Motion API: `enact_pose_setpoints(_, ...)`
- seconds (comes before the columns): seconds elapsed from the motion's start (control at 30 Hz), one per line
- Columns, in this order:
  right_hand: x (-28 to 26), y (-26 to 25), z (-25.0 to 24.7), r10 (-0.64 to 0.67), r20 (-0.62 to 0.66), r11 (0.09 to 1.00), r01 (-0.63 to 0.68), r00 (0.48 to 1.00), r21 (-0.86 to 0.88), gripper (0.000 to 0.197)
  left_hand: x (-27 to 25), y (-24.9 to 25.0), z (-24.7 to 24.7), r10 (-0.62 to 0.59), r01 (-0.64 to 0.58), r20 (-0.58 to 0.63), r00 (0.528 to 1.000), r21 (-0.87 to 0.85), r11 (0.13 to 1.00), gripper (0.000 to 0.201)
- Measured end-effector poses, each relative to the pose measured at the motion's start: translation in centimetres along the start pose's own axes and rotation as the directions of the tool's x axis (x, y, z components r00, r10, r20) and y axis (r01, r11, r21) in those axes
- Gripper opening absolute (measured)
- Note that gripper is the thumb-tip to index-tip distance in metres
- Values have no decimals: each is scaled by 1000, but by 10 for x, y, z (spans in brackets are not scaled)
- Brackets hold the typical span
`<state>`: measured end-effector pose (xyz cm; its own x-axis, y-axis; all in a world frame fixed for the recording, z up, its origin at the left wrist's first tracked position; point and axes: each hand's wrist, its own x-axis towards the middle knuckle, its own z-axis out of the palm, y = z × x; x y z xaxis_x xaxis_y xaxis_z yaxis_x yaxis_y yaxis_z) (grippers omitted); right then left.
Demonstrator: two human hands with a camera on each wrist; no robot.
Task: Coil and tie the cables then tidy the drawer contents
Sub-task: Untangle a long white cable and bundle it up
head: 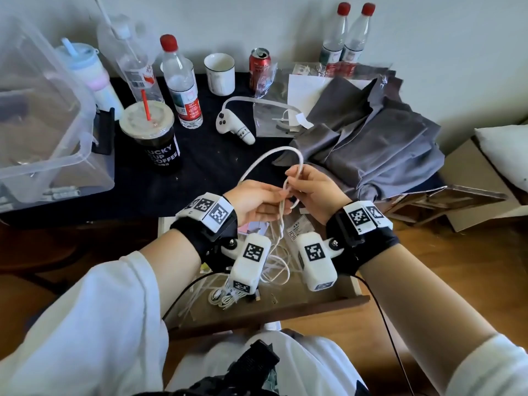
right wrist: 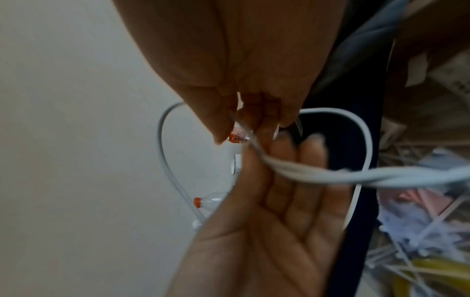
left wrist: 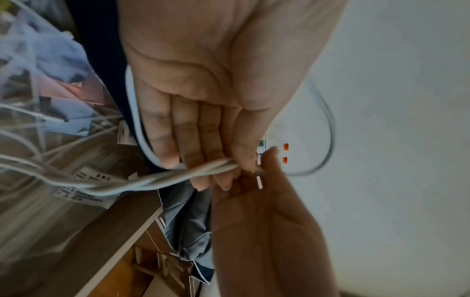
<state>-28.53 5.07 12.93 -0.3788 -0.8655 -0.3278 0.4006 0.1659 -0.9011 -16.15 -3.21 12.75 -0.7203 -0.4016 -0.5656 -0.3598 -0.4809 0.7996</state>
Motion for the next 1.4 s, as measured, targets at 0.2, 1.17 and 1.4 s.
enact_pose_setpoints(0.2, -4, 15, 2, -24, -24, 985, 20, 999, -170, 17, -5, 7, -7, 55, -54, -33, 998, 38, 998, 15)
enact_pose_setpoints(1.17, 8, -7, -31, 98, -265, 868, 47, 959, 494, 32, 2, 4, -67, 195, -372, -366, 910, -511, 775, 30)
enact_pose_setpoints(1.4, 6, -4, -31, -69, -133, 781, -29, 989, -624, 28, -2, -2, -80, -302, 299, -40, 953, -68, 952, 37)
